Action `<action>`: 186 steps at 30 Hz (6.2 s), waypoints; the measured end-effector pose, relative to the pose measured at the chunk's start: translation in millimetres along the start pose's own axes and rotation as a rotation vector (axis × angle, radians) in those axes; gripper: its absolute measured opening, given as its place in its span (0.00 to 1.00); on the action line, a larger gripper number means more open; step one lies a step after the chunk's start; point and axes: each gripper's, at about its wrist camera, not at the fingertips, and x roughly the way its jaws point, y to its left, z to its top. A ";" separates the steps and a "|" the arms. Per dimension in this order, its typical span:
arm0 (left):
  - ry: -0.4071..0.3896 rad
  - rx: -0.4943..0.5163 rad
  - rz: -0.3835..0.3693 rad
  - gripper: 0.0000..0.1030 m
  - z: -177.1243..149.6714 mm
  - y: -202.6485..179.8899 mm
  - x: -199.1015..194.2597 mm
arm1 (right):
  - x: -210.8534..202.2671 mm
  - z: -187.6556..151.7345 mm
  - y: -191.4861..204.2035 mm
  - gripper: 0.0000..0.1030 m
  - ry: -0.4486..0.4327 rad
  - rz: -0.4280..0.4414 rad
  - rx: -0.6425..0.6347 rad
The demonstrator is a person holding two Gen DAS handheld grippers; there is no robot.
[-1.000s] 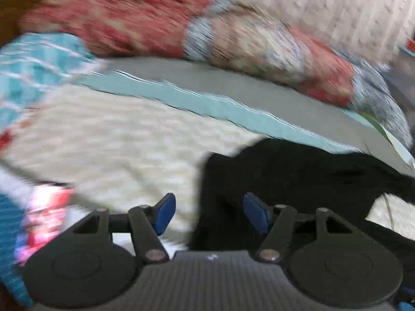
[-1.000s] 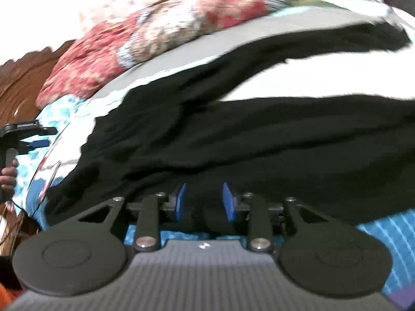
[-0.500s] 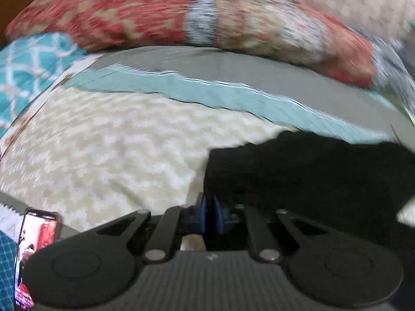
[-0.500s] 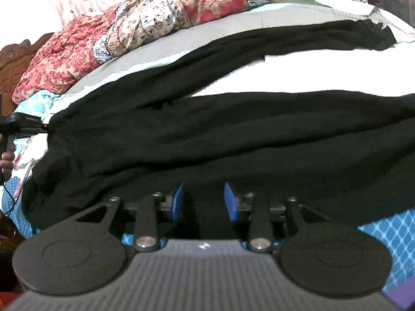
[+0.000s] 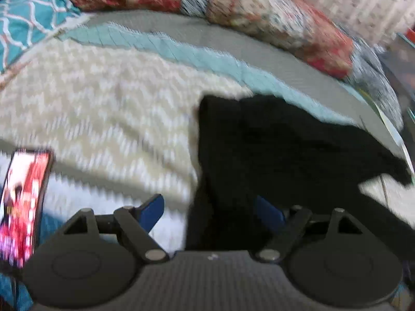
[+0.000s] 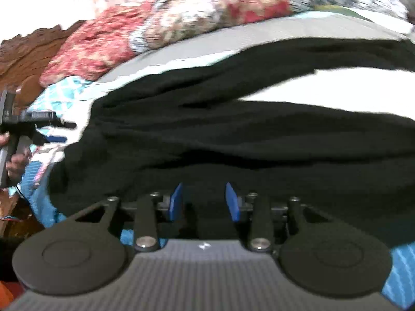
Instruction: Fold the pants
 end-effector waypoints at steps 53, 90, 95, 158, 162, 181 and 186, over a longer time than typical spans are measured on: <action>0.070 -0.059 -0.011 0.21 -78.6 -4.6 -19.0 | -116.6 -42.3 -132.7 0.44 -0.432 -0.465 0.596; -0.261 0.254 0.321 0.77 31.3 -44.8 -47.9 | -148.7 81.8 -269.5 0.54 -0.570 -0.880 0.454; -0.279 0.610 0.320 0.81 80.1 -97.4 27.9 | -73.2 181.8 -295.8 0.54 -0.437 -0.605 0.480; -0.273 -0.028 -0.074 0.78 -101.6 38.8 -130.4 | -204.4 -55.7 -176.9 0.62 -0.637 -0.576 0.735; -0.213 -0.003 -0.082 0.99 -50.0 38.1 -84.3 | -119.0 3.9 -105.2 0.62 -0.408 -0.261 0.464; -0.276 -0.112 -0.147 0.20 -59.9 38.2 -42.7 | 173.8 7.5 173.0 0.21 0.327 0.404 -0.078; -0.161 -0.165 -0.040 0.48 -67.0 40.6 -11.2 | 171.4 13.5 166.8 0.22 0.326 0.424 -0.014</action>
